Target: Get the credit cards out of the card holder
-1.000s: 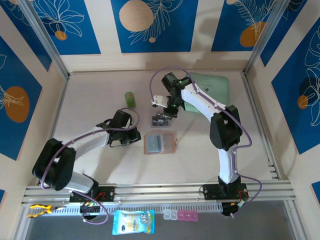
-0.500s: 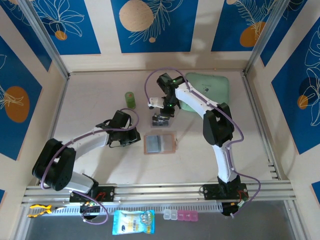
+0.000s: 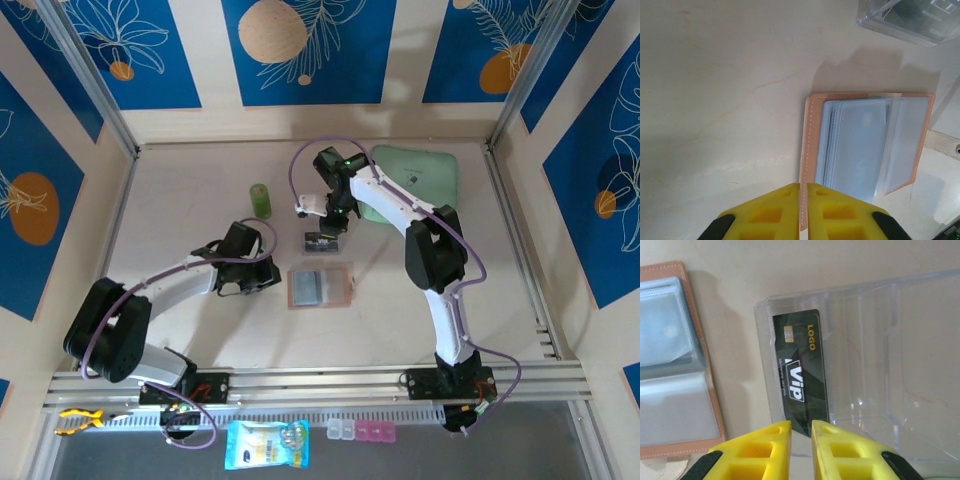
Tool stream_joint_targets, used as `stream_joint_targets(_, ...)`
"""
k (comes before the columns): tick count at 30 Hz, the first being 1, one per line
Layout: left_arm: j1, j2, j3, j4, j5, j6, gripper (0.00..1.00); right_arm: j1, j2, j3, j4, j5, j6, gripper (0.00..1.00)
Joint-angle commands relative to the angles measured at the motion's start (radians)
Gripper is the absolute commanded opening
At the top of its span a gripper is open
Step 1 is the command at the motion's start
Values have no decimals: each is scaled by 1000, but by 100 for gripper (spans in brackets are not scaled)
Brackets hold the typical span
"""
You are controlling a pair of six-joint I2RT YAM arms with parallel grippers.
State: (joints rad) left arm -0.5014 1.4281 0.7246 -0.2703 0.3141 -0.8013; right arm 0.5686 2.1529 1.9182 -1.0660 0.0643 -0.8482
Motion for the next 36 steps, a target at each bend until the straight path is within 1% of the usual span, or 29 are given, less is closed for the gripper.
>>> stream_joint_targets(1, -1, 16, 23, 8, 41, 26, 12, -3, -89, -38, 36, -31, 94, 20)
stream_joint_targets(4, -21, 41, 43, 17, 50, 30, 11, -2, -137, -106, 94, -49, 214, 19)
stream_joint_targets(7, -43, 67, 58, 28, 52, 27, 11, 1, -200, -195, 171, -88, 385, 19)
stream_joint_targets(14, -83, 128, 79, 42, 54, 22, 8, 20, -376, -471, 401, -171, 865, 18)
stream_joint_targets(18, -90, 149, 76, 32, 32, 17, 6, 39, -458, -617, 529, -205, 1113, 14)
stream_joint_targets(21, -92, 169, 78, 30, 35, 17, 6, 61, -485, -676, 576, -230, 1245, 11)
stream_joint_targets(23, -96, 178, 75, 36, 38, 16, 6, 73, -482, -684, 562, -237, 1308, 10)
stream_joint_targets(27, -102, 181, 67, 31, 31, 16, 5, 89, -460, -705, 556, -301, 1407, 10)
stream_joint_targets(28, -103, 181, 63, 32, 29, 17, 5, 92, -459, -722, 574, -317, 1430, 12)
stream_joint_targets(30, -102, 183, 55, 35, 26, 18, 5, 92, -452, -752, 618, -361, 1477, 19)
stream_joint_targets(34, -102, 187, 48, 34, 22, 14, 5, 95, -439, -808, 713, -416, 1563, 27)
stream_joint_targets(35, -102, 187, 48, 31, 20, 14, 5, 97, -434, -815, 726, -423, 1575, 30)
stream_joint_targets(36, -103, 186, 49, 28, 17, 16, 5, 100, -428, -822, 737, -428, 1583, 36)
